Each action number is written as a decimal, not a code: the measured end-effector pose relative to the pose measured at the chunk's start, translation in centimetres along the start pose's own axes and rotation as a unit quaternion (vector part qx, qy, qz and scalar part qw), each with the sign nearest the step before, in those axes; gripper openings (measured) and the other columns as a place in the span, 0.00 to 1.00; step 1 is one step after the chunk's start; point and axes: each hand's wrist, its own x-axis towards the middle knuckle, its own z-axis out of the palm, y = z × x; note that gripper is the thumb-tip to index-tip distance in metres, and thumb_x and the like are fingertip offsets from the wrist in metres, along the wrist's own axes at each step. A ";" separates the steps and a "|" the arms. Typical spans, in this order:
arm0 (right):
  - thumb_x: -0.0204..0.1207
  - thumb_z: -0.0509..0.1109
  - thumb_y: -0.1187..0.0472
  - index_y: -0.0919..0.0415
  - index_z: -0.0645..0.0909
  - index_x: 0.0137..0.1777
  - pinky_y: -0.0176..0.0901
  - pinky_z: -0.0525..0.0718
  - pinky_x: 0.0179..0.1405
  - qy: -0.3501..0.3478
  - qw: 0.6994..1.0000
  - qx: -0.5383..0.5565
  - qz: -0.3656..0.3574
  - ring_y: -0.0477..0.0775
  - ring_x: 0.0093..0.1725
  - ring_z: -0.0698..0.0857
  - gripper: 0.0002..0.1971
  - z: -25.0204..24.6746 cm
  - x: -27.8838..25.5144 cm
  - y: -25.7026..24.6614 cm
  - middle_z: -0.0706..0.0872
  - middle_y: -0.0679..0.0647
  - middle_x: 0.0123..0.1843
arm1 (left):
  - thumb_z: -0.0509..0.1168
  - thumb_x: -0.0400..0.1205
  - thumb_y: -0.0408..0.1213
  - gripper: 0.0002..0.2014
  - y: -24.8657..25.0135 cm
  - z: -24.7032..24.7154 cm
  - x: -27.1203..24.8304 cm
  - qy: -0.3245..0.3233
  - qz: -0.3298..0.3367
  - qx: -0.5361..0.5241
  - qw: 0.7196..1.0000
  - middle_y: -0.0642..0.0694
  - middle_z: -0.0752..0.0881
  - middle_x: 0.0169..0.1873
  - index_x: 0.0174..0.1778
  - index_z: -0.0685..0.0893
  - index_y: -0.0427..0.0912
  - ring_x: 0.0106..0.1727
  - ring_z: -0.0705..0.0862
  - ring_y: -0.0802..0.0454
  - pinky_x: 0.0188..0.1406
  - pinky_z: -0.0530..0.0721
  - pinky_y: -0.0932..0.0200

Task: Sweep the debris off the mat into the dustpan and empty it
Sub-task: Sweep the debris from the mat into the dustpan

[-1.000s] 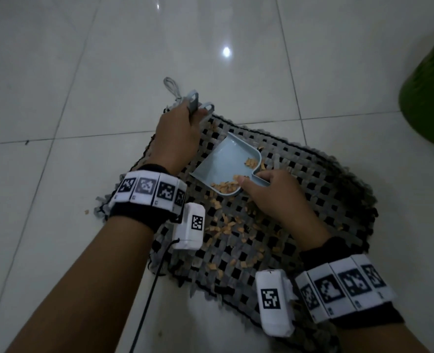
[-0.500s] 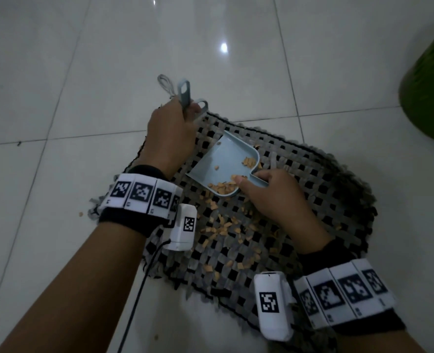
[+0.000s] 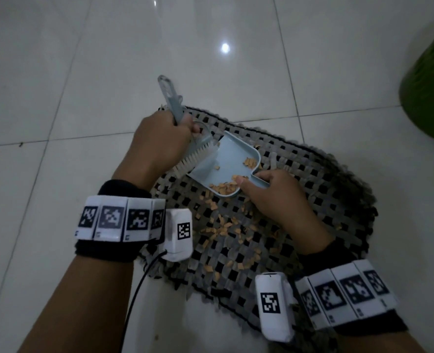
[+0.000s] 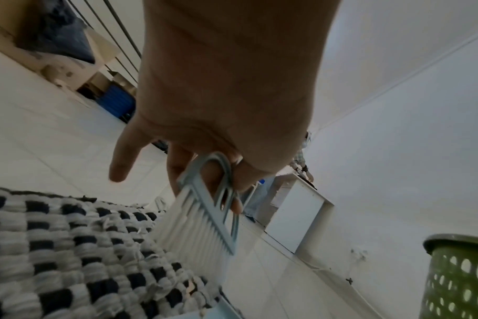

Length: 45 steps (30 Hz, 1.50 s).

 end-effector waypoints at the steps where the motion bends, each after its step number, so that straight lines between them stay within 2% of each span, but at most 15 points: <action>1: 0.76 0.72 0.36 0.55 0.88 0.36 0.43 0.79 0.29 -0.001 1.000 0.000 0.001 0.52 0.29 0.85 0.21 0.0 0.0 0.0 0.87 0.51 0.30 | 0.55 0.90 0.49 0.20 0.1 -0.1 -0.1 0.030 0.000 -0.017 0.999 0.52 0.87 0.42 0.45 0.90 0.49 0.41 0.83 0.53 0.38 0.78 0.55; 5: 0.76 0.73 0.37 0.49 0.82 0.30 0.37 0.71 0.25 0.003 1.000 -0.003 0.006 0.45 0.23 0.78 0.20 -0.1 -0.1 -0.1 0.79 0.47 0.23 | 0.56 0.90 0.49 0.17 0.2 1.7 0.2 0.117 0.021 -0.024 0.993 0.53 0.86 0.41 0.55 0.88 0.45 0.39 0.81 0.55 0.33 0.72 0.61; 9: 0.76 0.73 0.37 0.49 0.82 0.32 0.36 0.69 0.25 0.003 1.000 -0.006 0.010 0.44 0.23 0.77 0.19 -0.1 -0.2 -0.2 0.78 0.46 0.24 | 0.55 0.92 0.47 0.17 -0.1 3.8 0.8 0.049 0.060 0.048 0.996 0.43 0.88 0.47 0.66 0.85 0.43 0.43 0.80 0.49 0.41 0.70 0.58; 12: 0.76 0.73 0.37 0.50 0.82 0.32 0.37 0.71 0.26 0.002 1.000 -0.006 0.006 0.46 0.24 0.77 0.20 -0.1 -0.1 -0.1 0.78 0.47 0.23 | 0.56 0.91 0.47 0.18 -0.1 3.6 0.3 0.013 0.053 0.061 0.997 0.43 0.84 0.38 0.51 0.86 0.39 0.41 0.81 0.43 0.37 0.69 0.55; 16: 0.77 0.72 0.37 0.52 0.84 0.32 0.39 0.74 0.27 0.001 1.000 -0.010 0.001 0.49 0.24 0.78 0.21 -0.1 -0.2 -0.1 0.81 0.48 0.25 | 0.55 0.91 0.49 0.17 -0.5 1.7 -0.5 -0.041 0.029 0.036 0.998 0.53 0.85 0.40 0.43 0.87 0.55 0.37 0.79 0.56 0.32 0.70 0.57; 22: 0.77 0.72 0.36 0.52 0.87 0.37 0.38 0.75 0.26 0.001 1.000 -0.014 0.002 0.47 0.26 0.81 0.20 -0.1 -0.3 -0.2 0.84 0.48 0.28 | 0.54 0.91 0.50 0.17 -0.3 1.7 -0.3 0.054 0.028 -0.001 0.998 0.51 0.84 0.45 0.57 0.86 0.47 0.42 0.79 0.51 0.33 0.69 0.56; 26: 0.77 0.72 0.36 0.53 0.87 0.37 0.41 0.77 0.29 -0.002 1.000 -0.016 -0.003 0.51 0.27 0.82 0.20 -0.3 -0.5 -0.4 0.85 0.50 0.28 | 0.54 0.90 0.53 0.17 -0.1 3.5 -1.1 -0.056 0.061 0.032 0.996 0.48 0.83 0.37 0.49 0.83 0.47 0.38 0.81 0.50 0.33 0.72 0.54; 28: 0.77 0.72 0.37 0.53 0.86 0.35 0.42 0.76 0.28 -0.003 1.000 -0.009 -0.014 0.54 0.26 0.83 0.20 -0.6 -0.8 -0.4 0.85 0.52 0.27 | 0.56 0.90 0.51 0.15 0.2 3.3 -2.0 -0.076 0.074 0.012 0.994 0.48 0.85 0.39 0.47 0.83 0.48 0.39 0.82 0.51 0.34 0.76 0.51; 30: 0.77 0.72 0.38 0.53 0.87 0.35 0.42 0.76 0.27 -0.005 1.000 0.006 -0.023 0.53 0.26 0.85 0.20 -1.0 -1.2 -0.2 0.86 0.51 0.28 | 0.55 0.91 0.50 0.17 0.7 2.6 -2.6 -0.072 0.082 -0.017 0.994 0.46 0.87 0.44 0.50 0.86 0.46 0.44 0.84 0.48 0.43 0.82 0.48; 32: 0.77 0.72 0.37 0.51 0.88 0.36 0.39 0.74 0.26 -0.013 0.999 0.009 -0.028 0.48 0.23 0.82 0.19 -1.7 -1.9 0.1 0.85 0.48 0.27 | 0.55 0.91 0.49 0.17 1.2 2.0 -2.9 -0.034 0.089 -0.042 0.995 0.47 0.87 0.46 0.53 0.86 0.46 0.45 0.83 0.48 0.43 0.81 0.54; 34: 0.76 0.73 0.37 0.51 0.89 0.37 0.40 0.75 0.26 -0.022 0.999 0.020 -0.023 0.51 0.26 0.83 0.18 -2.7 -2.5 0.3 0.87 0.49 0.29 | 0.55 0.91 0.48 0.15 1.7 1.7 -2.7 0.016 0.089 -0.075 0.993 0.53 0.86 0.46 0.54 0.86 0.48 0.46 0.82 0.54 0.41 0.76 0.67; 36: 0.76 0.74 0.38 0.51 0.90 0.39 0.38 0.76 0.26 -0.022 0.999 0.028 -0.007 0.45 0.26 0.85 0.17 -3.8 -3.2 0.7 0.89 0.45 0.30 | 0.55 0.91 0.48 0.15 2.1 1.9 -2.3 0.049 0.088 -0.097 0.990 0.56 0.85 0.48 0.58 0.87 0.48 0.47 0.81 0.60 0.39 0.72 0.76; 40: 0.76 0.73 0.38 0.48 0.89 0.41 0.36 0.78 0.26 0.014 0.998 0.046 0.028 0.38 0.25 0.83 0.14 -5.1 -4.9 1.7 0.89 0.43 0.34 | 0.55 0.91 0.49 0.16 2.7 3.2 -1.4 0.057 0.100 -0.100 0.988 0.54 0.86 0.46 0.60 0.86 0.47 0.45 0.81 0.59 0.36 0.71 0.74; 43: 0.78 0.71 0.38 0.47 0.86 0.37 0.40 0.80 0.29 0.046 0.996 0.050 0.049 0.43 0.29 0.85 0.15 -4.8 -6.4 2.0 0.88 0.46 0.33 | 0.58 0.91 0.48 0.14 3.6 4.6 -0.7 0.025 0.127 -0.082 0.988 0.50 0.87 0.47 0.62 0.86 0.49 0.46 0.83 0.54 0.33 0.70 0.78; 45: 0.79 0.68 0.37 0.51 0.85 0.36 0.41 0.77 0.28 0.056 0.997 0.031 0.054 0.51 0.27 0.84 0.20 -4.0 -7.2 2.4 0.86 0.51 0.30 | 0.59 0.91 0.47 0.12 3.8 5.6 -0.4 -0.003 0.138 -0.083 0.987 0.49 0.89 0.51 0.62 0.87 0.52 0.52 0.85 0.52 0.40 0.75 0.70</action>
